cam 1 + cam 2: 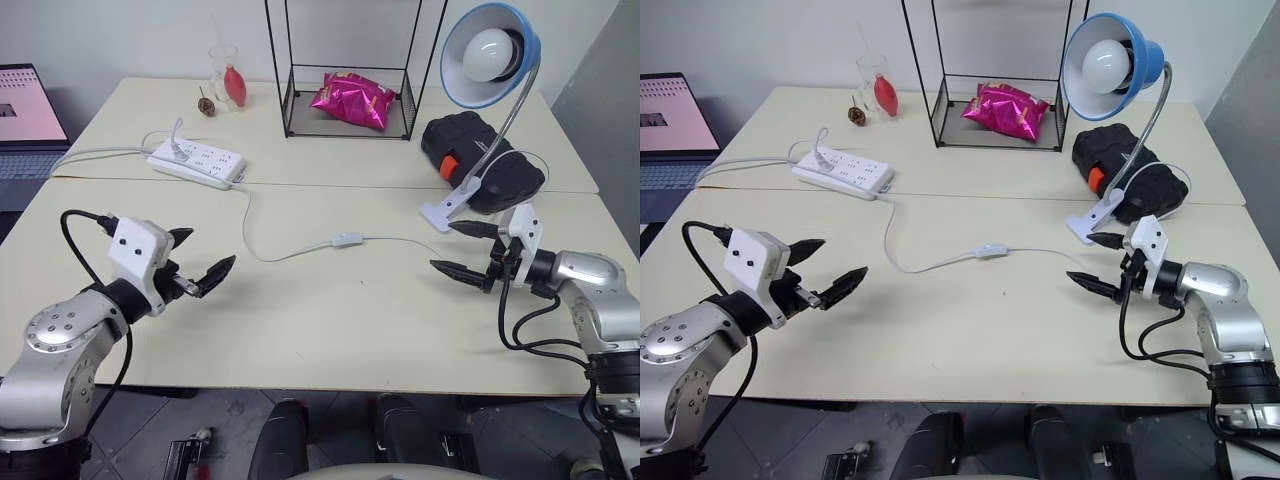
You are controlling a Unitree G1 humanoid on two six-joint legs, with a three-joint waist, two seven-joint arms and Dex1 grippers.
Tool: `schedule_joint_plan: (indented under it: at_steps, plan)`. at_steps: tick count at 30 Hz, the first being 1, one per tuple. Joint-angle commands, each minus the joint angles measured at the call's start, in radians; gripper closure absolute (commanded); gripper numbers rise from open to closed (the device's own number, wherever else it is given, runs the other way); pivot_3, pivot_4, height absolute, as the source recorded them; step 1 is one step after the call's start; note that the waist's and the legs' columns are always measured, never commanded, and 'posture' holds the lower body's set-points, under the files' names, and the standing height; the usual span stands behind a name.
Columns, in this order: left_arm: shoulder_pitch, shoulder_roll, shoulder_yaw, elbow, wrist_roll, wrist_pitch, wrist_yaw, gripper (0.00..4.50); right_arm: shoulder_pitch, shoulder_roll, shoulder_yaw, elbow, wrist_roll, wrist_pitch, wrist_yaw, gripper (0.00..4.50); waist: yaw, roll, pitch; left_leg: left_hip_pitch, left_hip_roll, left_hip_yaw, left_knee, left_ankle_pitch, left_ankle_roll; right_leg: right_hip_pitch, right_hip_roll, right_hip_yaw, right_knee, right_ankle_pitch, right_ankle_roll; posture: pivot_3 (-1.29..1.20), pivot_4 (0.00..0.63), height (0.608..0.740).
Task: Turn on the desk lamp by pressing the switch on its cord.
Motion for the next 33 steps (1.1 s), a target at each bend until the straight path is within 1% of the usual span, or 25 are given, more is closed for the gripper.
schedule_joint_plan:
  at_steps: [1,4,8,9,11,16,19,22,28,31,33]
  plan:
    - [0.004,0.014,0.021,-0.038,-0.017,0.002,-0.012,0.01,-0.029,0.002,-0.005,-0.011,-0.005,-0.025,0.005,0.0,0.0,0.0,0.0,0.0,0.0,0.0,0.0,0.0,0.0,0.0,0.0,0.0,0.0,0.0,0.0,0.0,0.15,0.74]
    - [-0.001,0.026,0.013,-0.038,-0.001,0.024,-0.001,0.01,-0.03,0.008,-0.001,-0.021,-0.009,-0.02,-0.001,0.0,0.0,0.0,0.0,0.0,0.0,0.0,-0.001,0.0,0.0,0.0,0.0,0.0,0.0,0.0,0.0,0.0,0.15,0.74]
    - [-0.009,0.035,-0.015,-0.026,0.046,-0.01,-0.002,0.01,-0.024,0.016,0.002,-0.051,-0.009,0.009,-0.019,0.0,0.0,0.0,0.0,0.0,0.0,0.0,-0.001,0.0,0.0,0.0,0.0,0.0,0.0,0.0,0.0,0.0,0.15,0.74]
    - [-0.014,0.031,-0.016,-0.024,0.037,-0.026,-0.018,0.01,-0.022,0.017,0.001,-0.061,-0.007,0.016,-0.024,0.0,0.0,0.0,0.0,0.0,0.0,0.0,-0.001,0.0,0.0,0.0,0.0,0.0,0.0,0.0,0.0,0.0,0.15,0.74]
    - [-0.034,-0.001,0.007,-0.028,-0.03,-0.023,-0.038,0.01,-0.017,0.019,-0.001,-0.079,-0.007,0.03,-0.031,0.0,0.0,0.0,0.0,0.0,0.0,0.0,-0.001,0.0,0.0,0.0,0.0,0.0,0.0,0.0,0.0,0.0,0.15,0.74]
    - [-0.064,-0.021,0.0,0.006,-0.036,-0.074,-0.051,0.01,-0.008,0.028,-0.003,-0.132,0.001,0.083,-0.06,0.0,0.001,0.0,0.0,0.0,0.0,0.0,-0.001,0.0,0.0,0.0,0.0,0.0,-0.001,0.0,0.0,0.0,0.15,0.74]
    - [-0.089,-0.02,-0.047,0.039,-0.02,-0.097,-0.073,0.01,0.022,0.017,-0.006,-0.198,0.014,0.134,-0.065,0.0,0.001,0.0,0.0,0.0,0.0,0.0,-0.001,0.0,0.0,0.0,0.0,0.0,-0.001,0.0,0.0,0.0,0.15,0.74]
    - [-0.132,-0.038,-0.103,0.083,-0.003,-0.114,-0.08,0.01,0.056,0.031,-0.016,-0.275,0.009,0.168,-0.119,0.0,0.001,0.0,0.0,0.0,0.0,-0.001,-0.001,0.0,0.0,0.0,0.0,0.0,-0.001,0.0,0.0,0.0,0.15,0.74]
    - [-0.26,-0.087,-0.197,0.226,-0.039,-0.079,-0.147,0.01,0.083,0.063,-0.011,-0.46,0.036,0.364,-0.267,0.0,0.001,0.0,0.0,0.0,-0.001,-0.001,-0.001,0.0,0.0,0.0,0.0,-0.001,-0.001,0.0,0.001,0.0,0.15,0.74]
    - [-0.331,-0.107,-0.251,0.318,-0.044,-0.068,-0.208,0.01,0.092,0.072,-0.018,-0.563,0.087,0.478,-0.321,0.0,0.001,0.0,0.0,0.0,-0.001,-0.001,-0.001,0.0,0.0,0.0,0.001,-0.001,0.0,0.0,0.001,0.0,0.15,0.74]
    - [-0.402,-0.132,-0.291,0.412,-0.036,-0.067,-0.248,0.01,0.101,0.068,-0.03,-0.629,0.131,0.559,-0.35,0.0,0.001,0.0,0.0,-0.001,-0.001,-0.002,-0.001,0.0,0.0,0.0,0.001,-0.001,0.0,0.0,0.001,0.0,0.15,0.74]
